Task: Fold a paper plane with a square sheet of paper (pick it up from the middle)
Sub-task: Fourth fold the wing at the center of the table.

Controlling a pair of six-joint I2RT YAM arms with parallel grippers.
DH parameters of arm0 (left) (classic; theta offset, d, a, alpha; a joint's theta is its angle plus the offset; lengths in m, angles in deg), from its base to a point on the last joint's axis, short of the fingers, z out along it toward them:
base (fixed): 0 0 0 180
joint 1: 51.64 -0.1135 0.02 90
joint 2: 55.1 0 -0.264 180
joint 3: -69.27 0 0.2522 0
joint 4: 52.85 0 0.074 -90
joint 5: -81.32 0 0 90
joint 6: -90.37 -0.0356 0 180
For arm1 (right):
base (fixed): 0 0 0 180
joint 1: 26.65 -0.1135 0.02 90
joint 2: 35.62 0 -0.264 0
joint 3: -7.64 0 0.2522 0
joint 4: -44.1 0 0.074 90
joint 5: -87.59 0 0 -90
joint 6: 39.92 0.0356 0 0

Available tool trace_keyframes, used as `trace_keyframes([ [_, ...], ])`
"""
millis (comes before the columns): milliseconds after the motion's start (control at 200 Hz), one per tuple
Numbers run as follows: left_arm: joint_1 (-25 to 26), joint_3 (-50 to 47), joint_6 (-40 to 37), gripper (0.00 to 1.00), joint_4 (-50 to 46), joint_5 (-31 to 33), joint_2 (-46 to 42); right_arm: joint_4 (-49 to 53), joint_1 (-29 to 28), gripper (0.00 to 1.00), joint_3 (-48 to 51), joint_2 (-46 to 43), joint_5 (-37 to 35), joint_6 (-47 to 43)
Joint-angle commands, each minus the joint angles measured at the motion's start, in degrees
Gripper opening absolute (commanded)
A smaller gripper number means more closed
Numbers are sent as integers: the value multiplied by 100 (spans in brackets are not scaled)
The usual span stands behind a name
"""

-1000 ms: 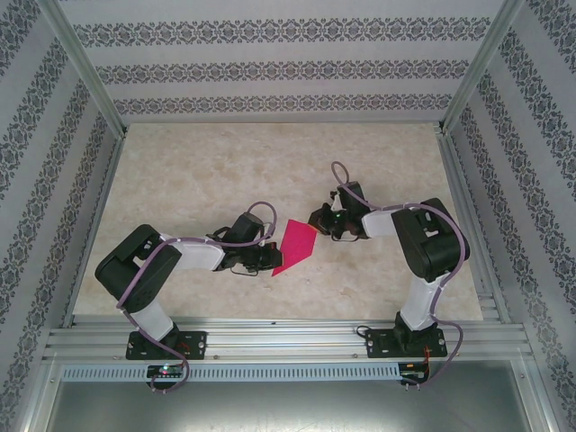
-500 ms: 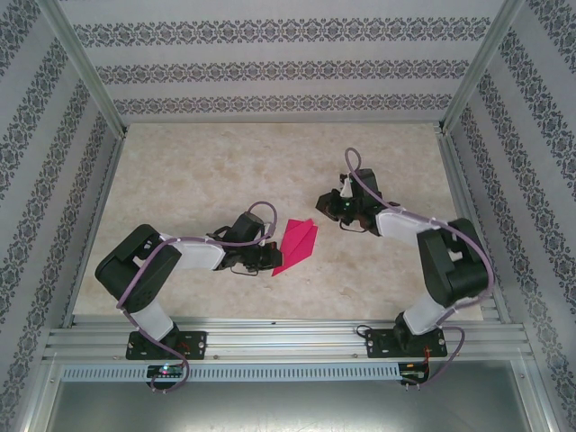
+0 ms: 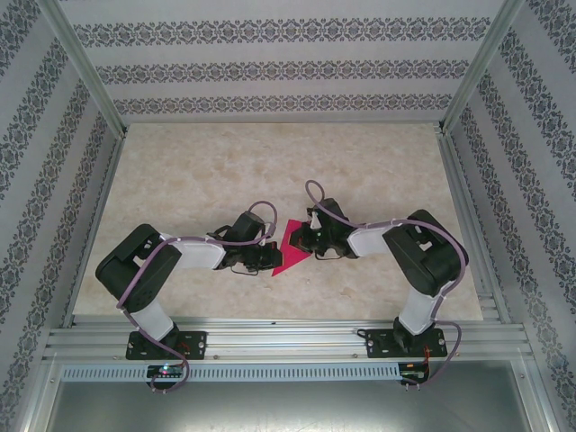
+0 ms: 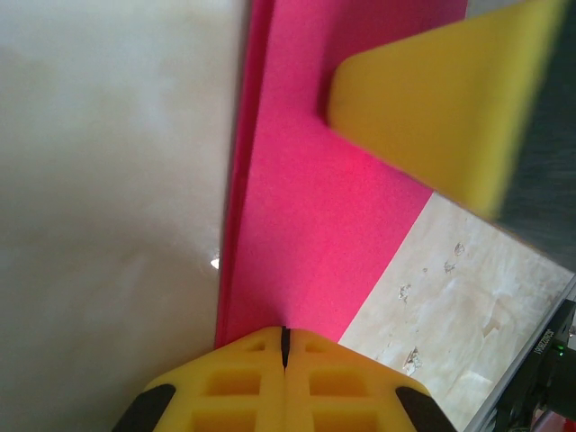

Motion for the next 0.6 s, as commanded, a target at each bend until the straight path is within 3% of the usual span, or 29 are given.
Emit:
trace_keyframes([
  [0,-10,-177,-196,0,-1380,139,151,-133,66,1,154,286,-204,-37],
  [305,-17,785,-443,0,-2028,-78,-613,-198,142,1,425,453,-171,-69],
  [460,-89,1219,-261,0,-1507,-552,-245,-212,138,1,465,460,-222,-40],
  [595,-132,1395,-256,0,-1508,-505,309,-251,133,1,448,514,-218,4],
])
